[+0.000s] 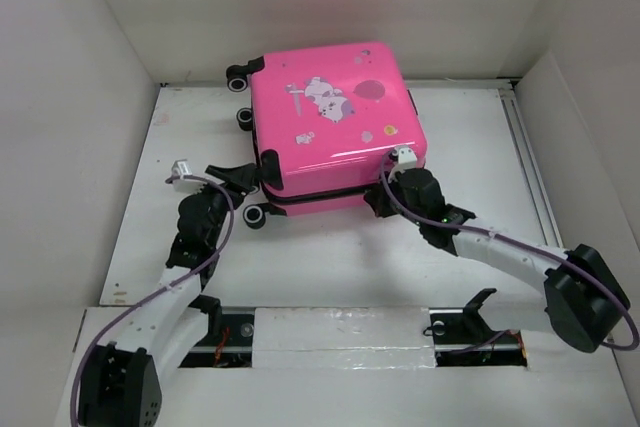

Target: Pack the luggage

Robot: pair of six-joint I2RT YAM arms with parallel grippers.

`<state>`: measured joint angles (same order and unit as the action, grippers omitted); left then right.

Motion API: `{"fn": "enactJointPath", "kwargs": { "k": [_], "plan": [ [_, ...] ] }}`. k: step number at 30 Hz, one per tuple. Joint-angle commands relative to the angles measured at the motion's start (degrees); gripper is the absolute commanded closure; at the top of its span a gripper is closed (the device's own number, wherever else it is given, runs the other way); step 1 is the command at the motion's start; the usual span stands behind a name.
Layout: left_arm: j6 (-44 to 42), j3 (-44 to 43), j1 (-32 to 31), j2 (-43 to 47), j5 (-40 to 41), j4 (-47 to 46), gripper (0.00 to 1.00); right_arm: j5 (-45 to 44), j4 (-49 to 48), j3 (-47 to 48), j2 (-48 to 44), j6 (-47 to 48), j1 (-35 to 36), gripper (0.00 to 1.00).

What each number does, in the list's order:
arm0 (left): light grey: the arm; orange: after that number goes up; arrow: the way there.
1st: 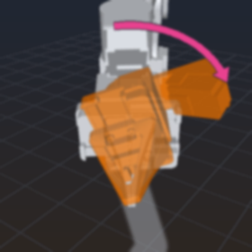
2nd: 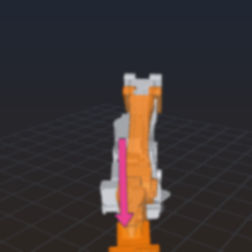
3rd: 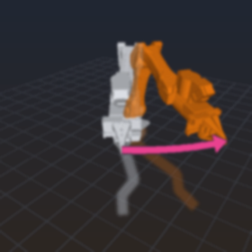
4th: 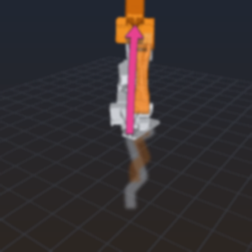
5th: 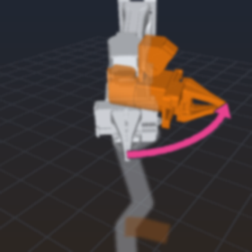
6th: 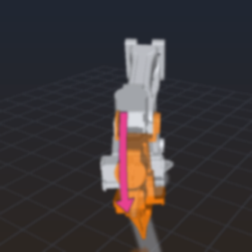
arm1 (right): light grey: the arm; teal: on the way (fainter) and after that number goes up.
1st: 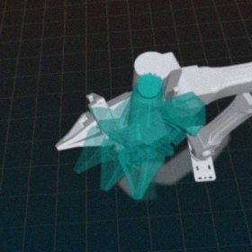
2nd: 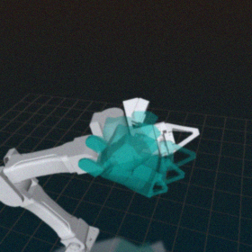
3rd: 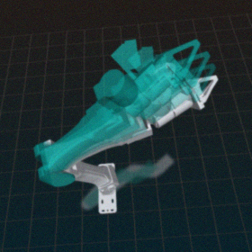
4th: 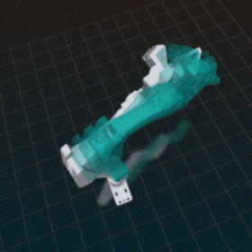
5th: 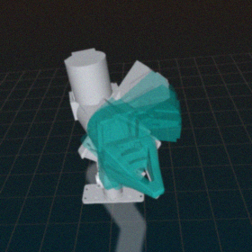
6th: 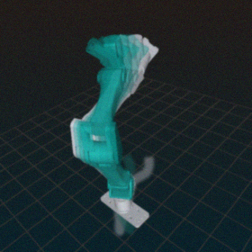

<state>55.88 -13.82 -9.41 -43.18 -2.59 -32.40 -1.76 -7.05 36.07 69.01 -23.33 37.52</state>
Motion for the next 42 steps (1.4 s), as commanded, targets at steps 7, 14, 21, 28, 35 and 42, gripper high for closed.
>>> {"fn": "enactJointPath", "kwargs": {
  "k": [7, 14, 21, 28, 35, 42],
  "plan": [
    [-7.46, -12.45, -20.99, -14.38, 7.50, -3.54, 1.00, 6.59, -12.03, 0.75, 0.16, -0.05, 3.19, 1.00],
    [-3.94, -16.76, -32.15, -20.80, 6.64, -7.93, 1.00, 13.54, -16.67, 2.95, 6.03, 0.48, 9.05, 1.00],
    [-2.00, -20.01, -39.81, -20.28, 5.05, -7.94, 1.00, 12.40, -27.48, 5.41, 15.54, -4.26, 16.36, 1.00],
    [-4.45, -21.76, -38.86, -18.71, 13.46, -0.48, 0.51, 2.30, -27.94, -3.02, 5.27, -7.17, 16.89, 1.00],
    [-6.66, -27.65, -21.29, -18.95, 15.18, 5.16, 0.00, -0.53, -24.42, -7.42, -1.33, -7.17, 15.75, 1.00],
    [6.34, -28.98, 3.42, -33.08, -5.56, -5.46, 0.00, 2.02, -23.89, -7.95, -1.86, -7.69, 15.74, 1.00]
  ]
}}
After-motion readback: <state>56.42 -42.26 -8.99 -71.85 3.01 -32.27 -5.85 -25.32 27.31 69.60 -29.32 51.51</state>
